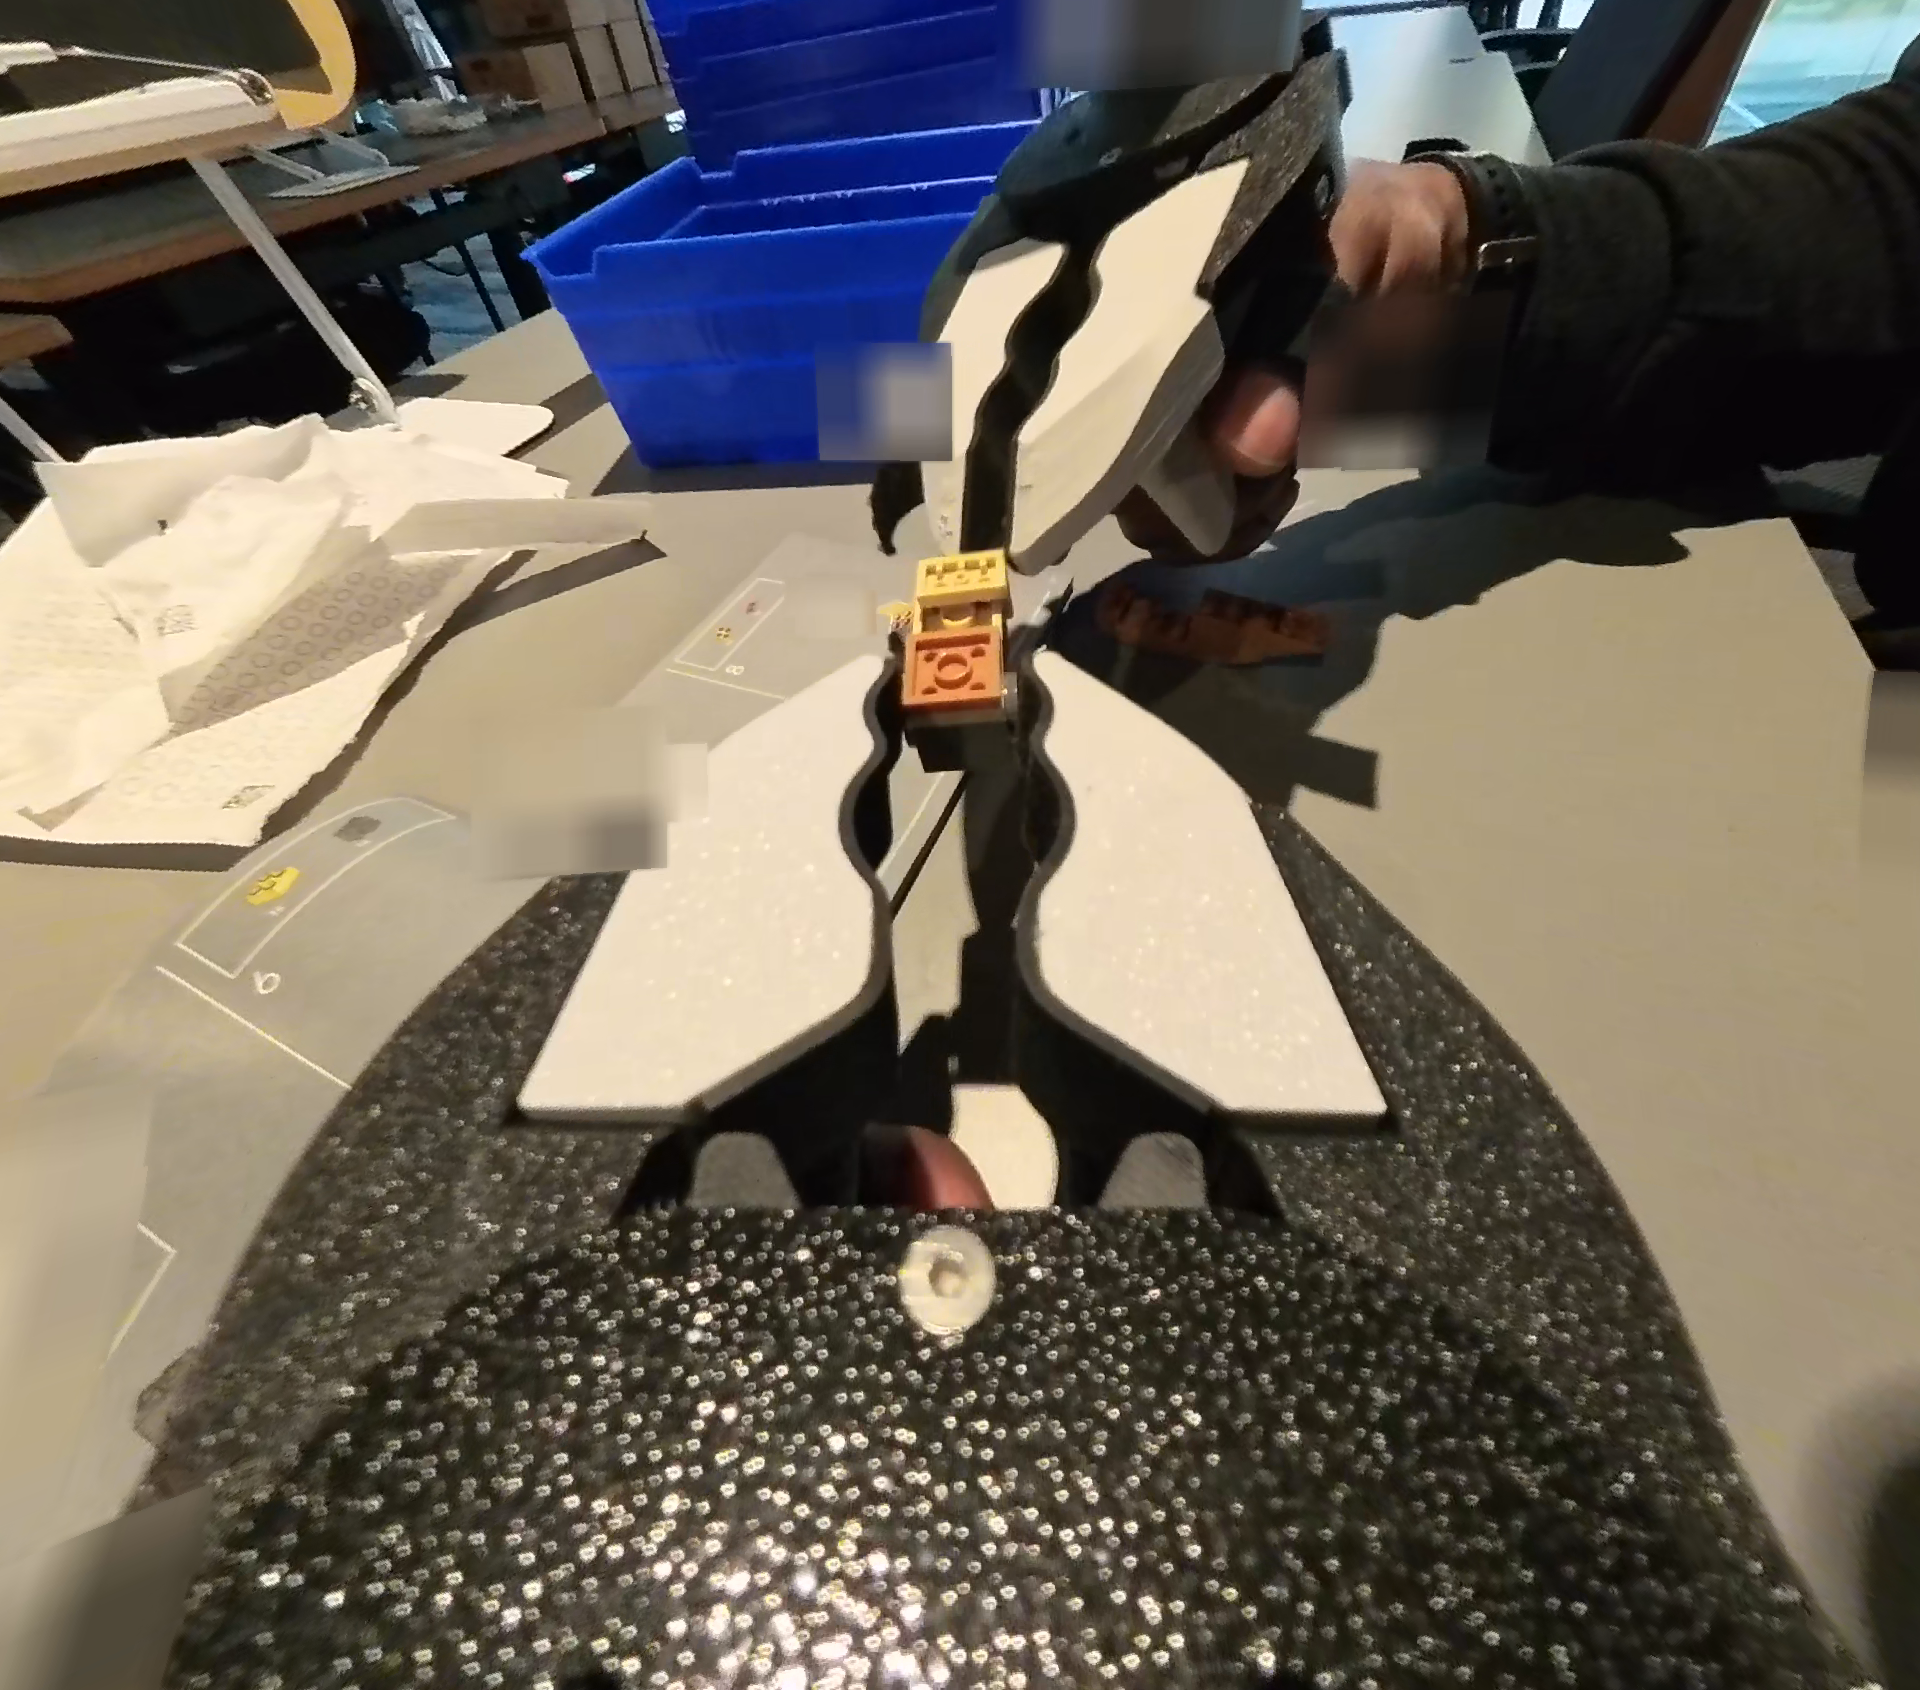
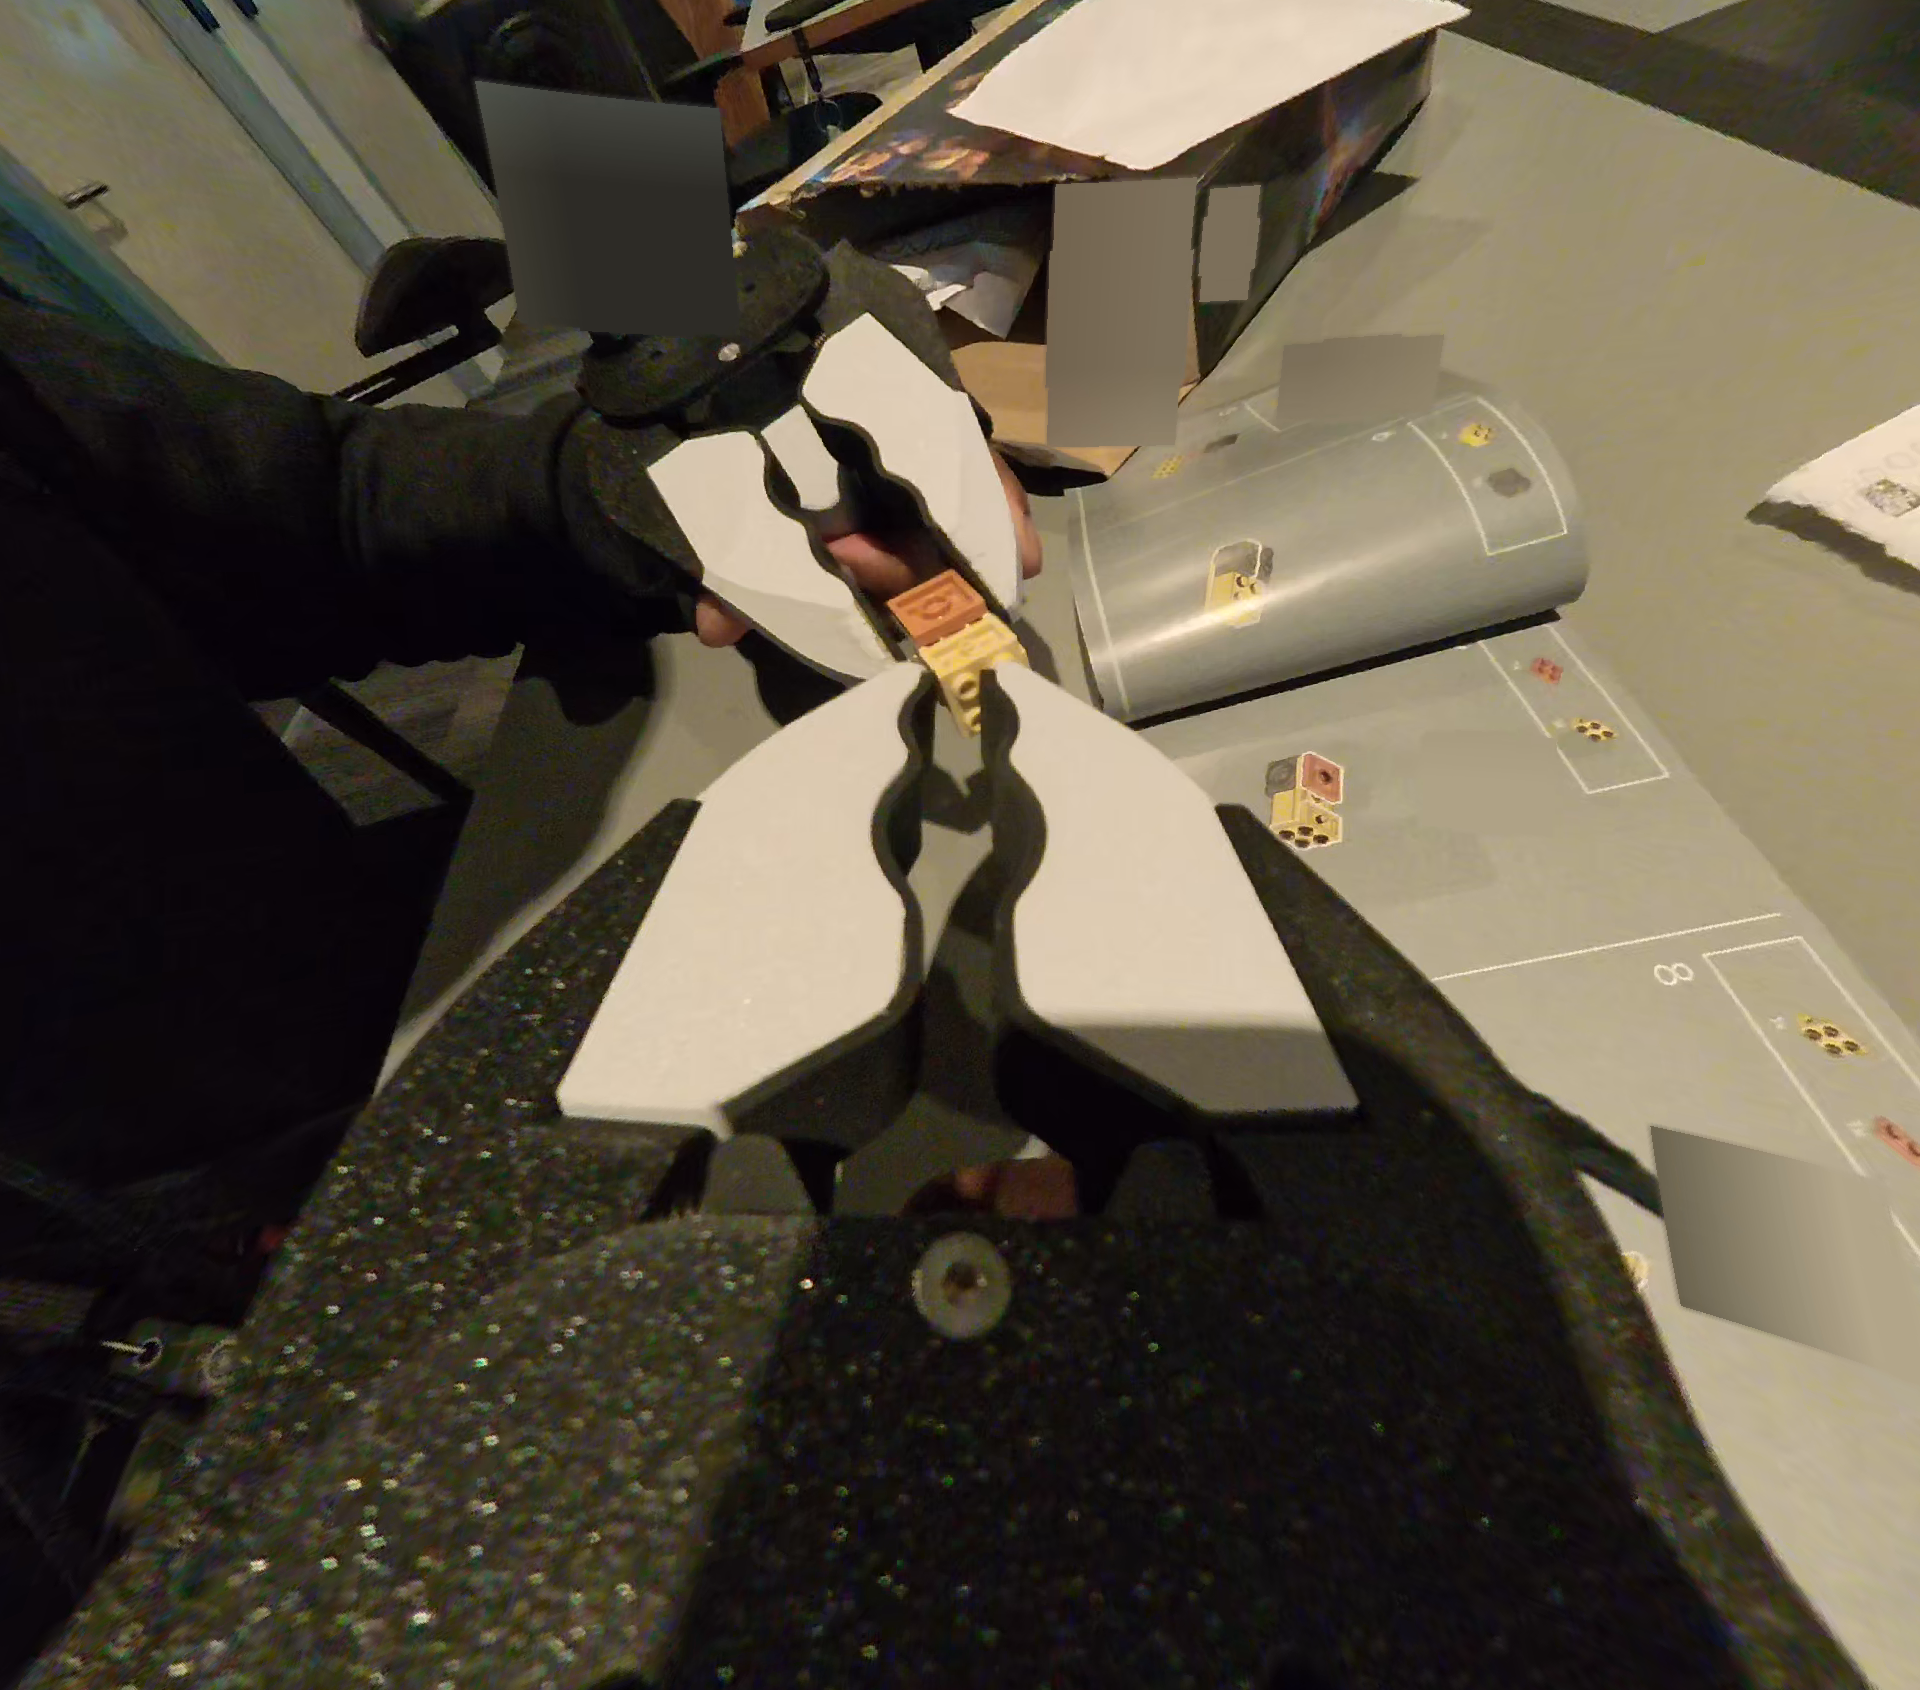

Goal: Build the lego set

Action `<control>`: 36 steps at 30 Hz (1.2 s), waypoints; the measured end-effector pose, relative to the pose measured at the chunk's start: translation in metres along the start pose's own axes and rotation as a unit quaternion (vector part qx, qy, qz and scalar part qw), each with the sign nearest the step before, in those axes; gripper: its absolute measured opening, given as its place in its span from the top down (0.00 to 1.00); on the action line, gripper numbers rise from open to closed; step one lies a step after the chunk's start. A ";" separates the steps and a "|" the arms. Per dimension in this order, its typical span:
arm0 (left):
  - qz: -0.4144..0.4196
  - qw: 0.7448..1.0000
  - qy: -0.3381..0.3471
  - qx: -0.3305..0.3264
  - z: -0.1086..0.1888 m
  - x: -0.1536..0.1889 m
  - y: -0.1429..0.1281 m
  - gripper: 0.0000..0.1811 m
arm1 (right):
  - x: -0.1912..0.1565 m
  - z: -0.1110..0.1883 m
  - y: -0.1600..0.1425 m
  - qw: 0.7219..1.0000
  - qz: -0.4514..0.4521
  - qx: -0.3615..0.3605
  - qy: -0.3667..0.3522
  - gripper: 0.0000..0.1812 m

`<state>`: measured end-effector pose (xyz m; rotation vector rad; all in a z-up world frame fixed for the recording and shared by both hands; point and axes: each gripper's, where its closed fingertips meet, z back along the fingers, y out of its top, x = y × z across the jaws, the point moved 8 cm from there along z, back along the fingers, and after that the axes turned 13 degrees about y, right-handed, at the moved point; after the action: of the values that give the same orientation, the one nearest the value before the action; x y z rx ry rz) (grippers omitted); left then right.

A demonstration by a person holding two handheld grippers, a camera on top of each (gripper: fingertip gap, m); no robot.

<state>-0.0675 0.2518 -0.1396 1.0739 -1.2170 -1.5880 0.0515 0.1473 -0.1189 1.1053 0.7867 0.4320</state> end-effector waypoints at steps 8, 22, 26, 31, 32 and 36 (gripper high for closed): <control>0.002 1.000 -0.001 0.007 0.001 0.000 0.001 0.89 | -0.002 0.000 0.002 1.000 0.003 0.003 0.000 0.96; 0.002 1.000 -0.003 0.012 0.002 0.001 0.002 0.89 | -0.003 0.001 0.002 1.000 0.008 0.005 0.006 0.96; 0.006 1.000 -0.005 0.015 0.002 0.000 0.002 0.89 | -0.004 0.001 0.003 1.000 0.008 0.006 0.008 0.95; 0.008 1.000 -0.006 0.017 0.003 0.000 0.003 0.89 | -0.005 0.001 0.003 1.000 0.010 0.004 0.006 0.95; 0.008 1.000 -0.006 0.017 0.003 0.000 0.003 0.89 | -0.005 0.001 0.003 1.000 0.010 0.004 0.005 0.95; 0.011 1.000 -0.009 0.019 0.003 0.000 0.003 0.89 | -0.004 0.001 0.003 1.000 0.011 0.004 0.002 0.95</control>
<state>-0.0699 0.2515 -0.1363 1.0692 -1.2701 -1.5664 0.0492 0.1453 -0.1141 1.1212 0.7807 0.4504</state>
